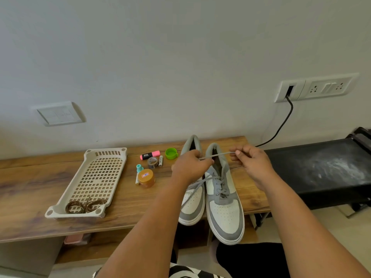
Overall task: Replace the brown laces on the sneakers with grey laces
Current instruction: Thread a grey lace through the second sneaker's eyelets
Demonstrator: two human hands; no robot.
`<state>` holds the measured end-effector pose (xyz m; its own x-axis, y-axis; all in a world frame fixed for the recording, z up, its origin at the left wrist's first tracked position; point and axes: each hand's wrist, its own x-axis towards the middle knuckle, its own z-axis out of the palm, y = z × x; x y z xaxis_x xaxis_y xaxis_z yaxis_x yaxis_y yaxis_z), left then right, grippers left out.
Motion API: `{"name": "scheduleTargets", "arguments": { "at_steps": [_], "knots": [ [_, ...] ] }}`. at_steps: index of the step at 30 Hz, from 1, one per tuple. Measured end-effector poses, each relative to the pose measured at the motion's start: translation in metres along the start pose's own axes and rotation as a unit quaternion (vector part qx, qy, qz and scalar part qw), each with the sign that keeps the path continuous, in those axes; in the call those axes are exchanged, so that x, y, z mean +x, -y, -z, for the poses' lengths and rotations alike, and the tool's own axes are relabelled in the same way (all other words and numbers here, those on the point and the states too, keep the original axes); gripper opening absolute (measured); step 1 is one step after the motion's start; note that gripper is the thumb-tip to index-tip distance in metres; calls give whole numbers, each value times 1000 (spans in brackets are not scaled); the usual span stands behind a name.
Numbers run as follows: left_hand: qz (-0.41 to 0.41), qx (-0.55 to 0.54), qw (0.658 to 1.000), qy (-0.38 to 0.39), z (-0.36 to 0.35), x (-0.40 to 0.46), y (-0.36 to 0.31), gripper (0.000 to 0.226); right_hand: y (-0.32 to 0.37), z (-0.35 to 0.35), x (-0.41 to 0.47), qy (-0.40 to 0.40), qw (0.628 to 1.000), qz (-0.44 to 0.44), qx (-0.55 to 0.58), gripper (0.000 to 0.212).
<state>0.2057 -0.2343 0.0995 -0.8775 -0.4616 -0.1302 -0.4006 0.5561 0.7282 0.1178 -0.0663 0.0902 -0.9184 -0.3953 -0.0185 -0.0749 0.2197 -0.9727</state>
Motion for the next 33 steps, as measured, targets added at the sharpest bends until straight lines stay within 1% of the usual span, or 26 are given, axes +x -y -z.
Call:
{"name": "scheduleTargets", "arguments": {
  "at_steps": [1, 2, 3, 4, 5, 7, 9, 11, 13, 15, 17, 18, 19, 20, 21, 23, 25, 29, 31, 33],
  "knots": [
    [-12, 80, 996, -37, -1, -1, 0, 35, -1, -1, 0, 29, 1000, 1, -8, 27],
    [-42, 111, 990, -74, -3, -3, -1, 41, 1, -3, -1, 58, 998, 5, -16, 27],
    [-82, 86, 989, -89, -5, -3, -3, 45, 4, -5, -2, 83, 996, 11, -22, 26],
    [-116, 23, 990, -80, -8, -3, -4, 44, 6, -7, -3, 100, 995, 20, -24, 23],
    [-131, -60, 988, -54, -10, -4, -7, 39, 8, -10, -3, 106, 994, 29, -23, 20],
    [-114, -156, 981, -10, -18, -4, -7, 28, 8, -14, -3, 91, 995, 44, -17, 13],
    [-77, -208, 975, 17, -25, -3, -4, 23, 7, -16, -2, 50, 996, 59, -37, 9],
    [-41, -236, 969, 53, -28, -4, -3, 20, 4, -15, -1, 1, 992, 86, -92, 11],
    [-19, -239, 969, 61, -29, -4, -5, 18, 1, -12, -1, -36, 985, 102, -134, 18],
    [-1, -253, 966, 48, -28, -4, -7, 16, -2, -10, 1, -34, 989, 91, -115, 15],
    [11, -268, 963, 33, -28, -4, -7, 16, -4, -12, 1, 0, 997, 57, -51, 4],
    [16, -270, 962, 24, -28, -3, -6, 14, -4, -13, 1, 13, 999, 38, -27, 6],
    [18, -257, 966, 10, -29, -3, -4, 16, -6, -14, 1, 23, 999, 21, -26, 11],
    [16, -226, 974, -13, -30, -2, -2, 20, -8, -14, 1, 33, 998, 11, -57, 15],
    [11, -178, 983, -38, -30, -1, 1, 22, -10, -15, 1, 48, 992, 10, -116, 17],
    [-2, -89, 993, -78, -31, 0, 3, 20, -16, -17, 0, 92, 967, 19, -237, 18],
    [-13, -51, 994, -94, -34, 0, 4, 15, -22, -21, 0, 101, 955, 16, -279, 18],
    [-25, -23, 994, -99, -41, 0, 5, 14, -26, -26, 5, 24, 967, -16, -253, 9],
    [-28, -16, 995, -91, -44, -1, 4, 14, -30, -23, 8, 9, 983, -70, -167, 2],
    [-37, -4, 996, -78, -48, 0, 5, 14, -33, -20, 10, 1, 990, -128, -59, 11]
  ]
}}
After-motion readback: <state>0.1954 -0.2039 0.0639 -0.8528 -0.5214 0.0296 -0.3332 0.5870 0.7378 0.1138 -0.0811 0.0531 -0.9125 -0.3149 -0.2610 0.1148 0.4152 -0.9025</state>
